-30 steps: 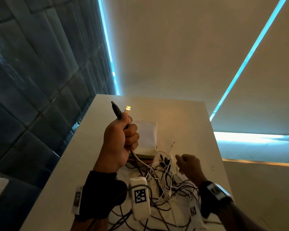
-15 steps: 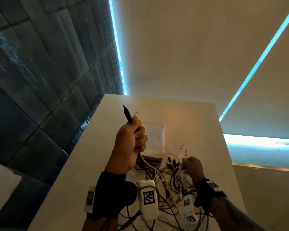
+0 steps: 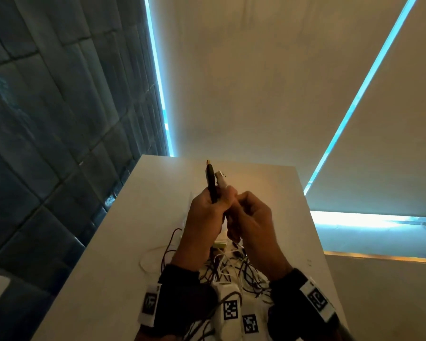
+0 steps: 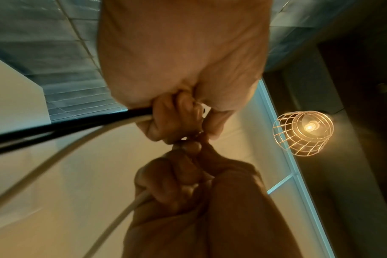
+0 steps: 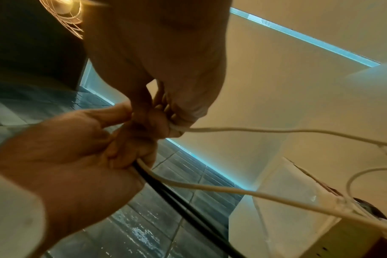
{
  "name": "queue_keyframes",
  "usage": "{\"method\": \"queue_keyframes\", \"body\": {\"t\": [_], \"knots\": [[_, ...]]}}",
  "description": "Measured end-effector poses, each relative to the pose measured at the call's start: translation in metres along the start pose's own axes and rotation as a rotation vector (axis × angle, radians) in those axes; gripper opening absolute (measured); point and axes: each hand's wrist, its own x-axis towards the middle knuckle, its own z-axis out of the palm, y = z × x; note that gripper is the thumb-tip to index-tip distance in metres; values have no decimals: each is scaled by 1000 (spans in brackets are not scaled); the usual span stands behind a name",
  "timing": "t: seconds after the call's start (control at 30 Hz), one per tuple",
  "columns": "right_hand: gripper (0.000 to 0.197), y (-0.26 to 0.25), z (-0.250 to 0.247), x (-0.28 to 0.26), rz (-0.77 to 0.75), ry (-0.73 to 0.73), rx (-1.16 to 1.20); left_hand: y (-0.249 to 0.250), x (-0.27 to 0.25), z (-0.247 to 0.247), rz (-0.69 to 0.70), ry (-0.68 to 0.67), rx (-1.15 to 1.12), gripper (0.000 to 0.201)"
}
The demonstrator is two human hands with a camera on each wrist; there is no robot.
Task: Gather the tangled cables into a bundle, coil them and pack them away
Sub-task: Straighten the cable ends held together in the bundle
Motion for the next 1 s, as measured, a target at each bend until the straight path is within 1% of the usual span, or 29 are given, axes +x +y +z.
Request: {"method": "queue_keyframes", "body": {"t": [0.07,0.13,0.2,0.3,0.37,0.47,0.5,0.63,0.77,0.87,1.0], "knots": [[28,-1,0,-4,4,-77,-9,2,0,-6,28,72,-32,31],[27,0,1,-10,-16,-132,-54,5,-1,-14,56,108,-76,33],[28,0,6,-14,-59,-136,-64,8,-2,-16,92,101,-24,39],[28,0,15,-15,-91,-177,-17,11,-5,-13,134,102,39,46],[29,3,15,-14,-85,-209,-37,14,-6,-14,124,93,-76,45],[30,9,6,-16,-34,-248,-95,19,-8,-15,60,21,-459,42],[29,11,2,-18,-7,-251,-107,20,-9,-16,52,13,-522,42],[28,19,-4,-23,51,-282,-70,25,-9,-20,68,40,-566,43],[29,39,-11,-31,127,-251,3,29,-8,-28,111,34,-614,42],[29,55,-16,-31,163,-211,-37,33,-9,-30,126,44,-636,41],[34,76,-17,-32,123,-194,-123,43,-13,-34,149,54,-642,39]]}}
